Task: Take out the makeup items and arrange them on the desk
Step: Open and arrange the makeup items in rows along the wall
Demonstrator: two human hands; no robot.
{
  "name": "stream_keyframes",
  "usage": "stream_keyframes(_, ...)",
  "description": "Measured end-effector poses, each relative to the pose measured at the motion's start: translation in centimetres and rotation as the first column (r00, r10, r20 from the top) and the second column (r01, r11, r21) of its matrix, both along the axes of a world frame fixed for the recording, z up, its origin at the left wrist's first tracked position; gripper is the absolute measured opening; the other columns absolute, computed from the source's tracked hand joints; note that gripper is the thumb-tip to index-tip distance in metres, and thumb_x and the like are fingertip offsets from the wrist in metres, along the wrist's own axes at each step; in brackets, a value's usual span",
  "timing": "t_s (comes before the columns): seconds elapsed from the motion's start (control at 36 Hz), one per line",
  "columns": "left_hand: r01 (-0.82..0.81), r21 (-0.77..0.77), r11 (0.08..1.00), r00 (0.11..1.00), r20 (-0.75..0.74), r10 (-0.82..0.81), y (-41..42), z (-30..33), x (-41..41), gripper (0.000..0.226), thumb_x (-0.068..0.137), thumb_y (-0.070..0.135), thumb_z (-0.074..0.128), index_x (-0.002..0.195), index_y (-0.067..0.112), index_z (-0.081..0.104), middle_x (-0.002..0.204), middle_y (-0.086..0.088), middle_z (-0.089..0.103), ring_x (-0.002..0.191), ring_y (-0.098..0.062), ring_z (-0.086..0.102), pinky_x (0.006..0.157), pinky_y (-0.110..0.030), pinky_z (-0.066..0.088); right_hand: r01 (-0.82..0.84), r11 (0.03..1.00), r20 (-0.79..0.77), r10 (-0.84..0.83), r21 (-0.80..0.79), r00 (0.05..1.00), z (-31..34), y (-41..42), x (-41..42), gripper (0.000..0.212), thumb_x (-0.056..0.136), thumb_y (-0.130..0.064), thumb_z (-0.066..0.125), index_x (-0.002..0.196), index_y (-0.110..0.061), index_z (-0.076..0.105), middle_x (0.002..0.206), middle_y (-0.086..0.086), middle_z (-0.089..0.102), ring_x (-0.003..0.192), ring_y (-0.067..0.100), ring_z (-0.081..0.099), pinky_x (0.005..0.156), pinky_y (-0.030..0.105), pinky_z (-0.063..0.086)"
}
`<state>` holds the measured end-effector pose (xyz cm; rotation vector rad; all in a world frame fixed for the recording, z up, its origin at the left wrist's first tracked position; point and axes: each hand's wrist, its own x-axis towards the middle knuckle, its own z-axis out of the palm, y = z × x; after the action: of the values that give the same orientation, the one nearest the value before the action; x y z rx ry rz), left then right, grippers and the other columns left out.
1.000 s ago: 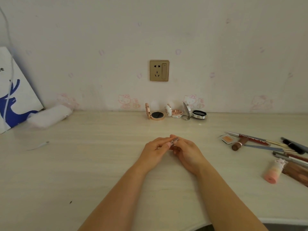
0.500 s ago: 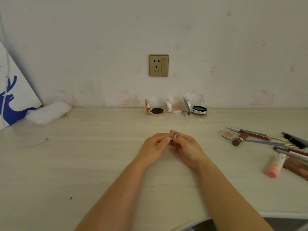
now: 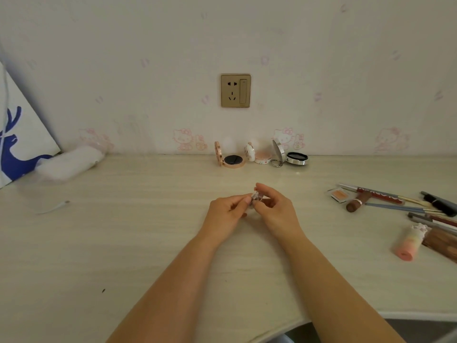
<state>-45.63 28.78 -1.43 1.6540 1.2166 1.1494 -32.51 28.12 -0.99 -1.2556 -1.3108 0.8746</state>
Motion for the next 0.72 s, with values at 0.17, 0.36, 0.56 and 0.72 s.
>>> stream_keyframes(0.17,0.033,0.009,0.999,0.999,0.036,-0.034,-0.2,0.1,-0.3,0.023,0.094,0.013,0.054,0.112,0.013,0.069,0.098,0.008,0.068,0.088,0.006,0.064,0.072,-0.017,0.056,0.006,0.999,0.045,-0.005,-0.032,0.999,-0.1,0.0,-0.1,0.038,0.084,-0.012,0.063,0.121,-0.018,0.062,0.105,0.001,0.068,0.089,0.011,0.06,0.075,0.011,0.044)
stream_keyframes(0.36,0.034,-0.009,0.999,0.999,0.007,-0.034,-0.4,0.3,-0.8,0.023,0.095,0.015,0.053,0.109,0.011,0.07,0.096,0.003,0.07,0.089,-0.003,0.066,0.07,-0.017,0.056,-0.028,0.999,0.06,0.03,-0.028,0.998,-0.2,-0.2,-0.1,0.038,0.084,-0.011,0.062,0.122,-0.016,0.062,0.095,0.015,0.071,0.076,0.007,0.056,0.063,0.002,0.042)
stream_keyframes(0.56,0.008,-0.034,0.999,1.0,0.027,-0.007,-0.4,0.3,-0.6,0.022,0.095,0.018,0.052,0.103,0.015,0.072,0.096,-0.002,0.071,0.09,-0.013,0.067,0.084,-0.027,0.056,-0.002,0.999,0.121,-0.002,0.032,0.993,-0.2,-0.2,-0.3,0.037,0.081,-0.01,0.065,0.118,-0.017,0.064,0.08,-0.007,0.063,0.071,0.006,0.056,0.069,0.007,0.044)
stream_keyframes(0.72,-0.024,-0.132,0.991,0.991,0.124,0.041,-0.1,0.8,-0.7,0.024,0.086,0.04,0.062,0.066,0.032,0.071,0.075,0.0,0.069,0.081,-0.022,0.07,0.073,-0.031,0.058,-0.068,0.931,0.445,-0.106,0.357,0.889,-0.4,-0.4,-1.1,0.042,0.073,-0.002,0.069,0.113,-0.013,0.065,0.106,-0.004,0.062,0.091,0.016,0.055,0.083,0.021,0.043)
